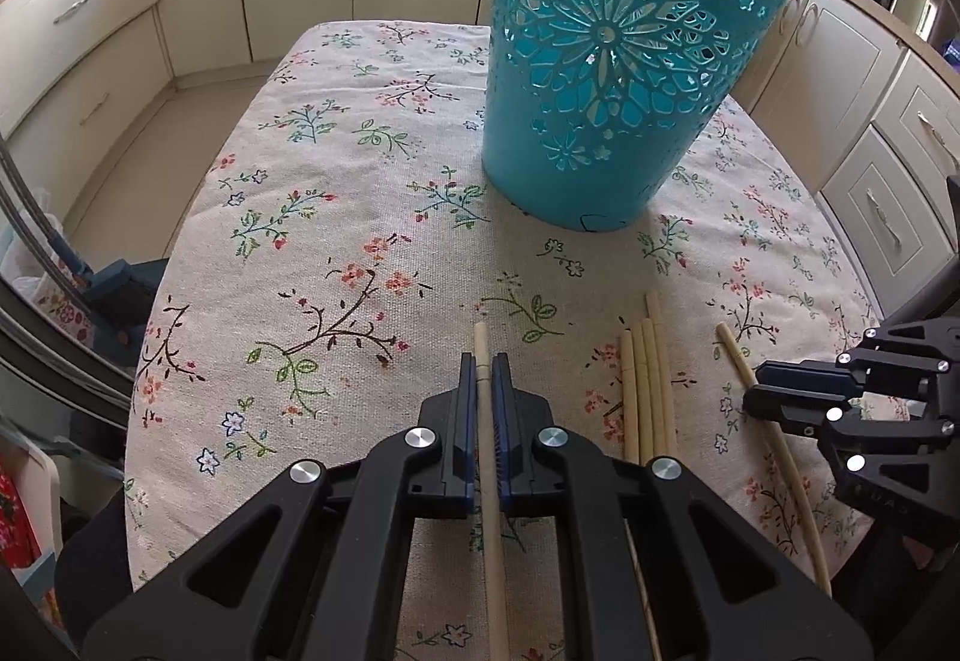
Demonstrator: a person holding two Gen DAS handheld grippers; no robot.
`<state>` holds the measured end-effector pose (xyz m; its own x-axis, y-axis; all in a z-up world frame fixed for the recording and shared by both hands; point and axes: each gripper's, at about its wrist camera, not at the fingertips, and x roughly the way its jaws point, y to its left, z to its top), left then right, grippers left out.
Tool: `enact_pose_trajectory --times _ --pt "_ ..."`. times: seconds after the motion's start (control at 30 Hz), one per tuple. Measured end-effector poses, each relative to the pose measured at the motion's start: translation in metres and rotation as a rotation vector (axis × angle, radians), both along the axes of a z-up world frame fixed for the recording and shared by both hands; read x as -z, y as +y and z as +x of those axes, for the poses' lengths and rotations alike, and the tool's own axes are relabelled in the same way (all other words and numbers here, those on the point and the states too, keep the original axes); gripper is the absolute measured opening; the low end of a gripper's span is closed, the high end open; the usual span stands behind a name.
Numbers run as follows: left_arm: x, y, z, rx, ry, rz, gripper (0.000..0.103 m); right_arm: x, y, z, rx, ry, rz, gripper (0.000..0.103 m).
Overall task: Organize utensils
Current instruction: 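Hold the stick in the left tool while the right tool grasps a loose wooden stick, then lift the stick with the left tool over the teal basket and release it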
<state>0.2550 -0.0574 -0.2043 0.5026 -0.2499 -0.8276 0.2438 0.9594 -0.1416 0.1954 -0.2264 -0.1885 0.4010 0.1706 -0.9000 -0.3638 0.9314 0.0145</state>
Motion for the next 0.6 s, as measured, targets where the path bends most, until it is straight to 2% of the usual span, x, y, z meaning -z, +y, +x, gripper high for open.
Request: enact_pose_trajectory --times 0.2,0.4,0.6 --pt "-0.030 0.015 -0.003 -0.022 -0.073 -0.090 0.005 0.001 -0.001 -0.006 0.048 -0.056 0.016 0.010" --pt "-0.088 0.038 -0.004 -0.053 -0.212 -0.208 0.005 -0.002 -0.009 -0.023 0.074 -0.123 0.034 0.010" --pt "-0.151 0.045 0.000 -0.059 -0.353 -0.307 0.005 -0.002 -0.016 -0.032 0.070 -0.139 0.061 0.010"
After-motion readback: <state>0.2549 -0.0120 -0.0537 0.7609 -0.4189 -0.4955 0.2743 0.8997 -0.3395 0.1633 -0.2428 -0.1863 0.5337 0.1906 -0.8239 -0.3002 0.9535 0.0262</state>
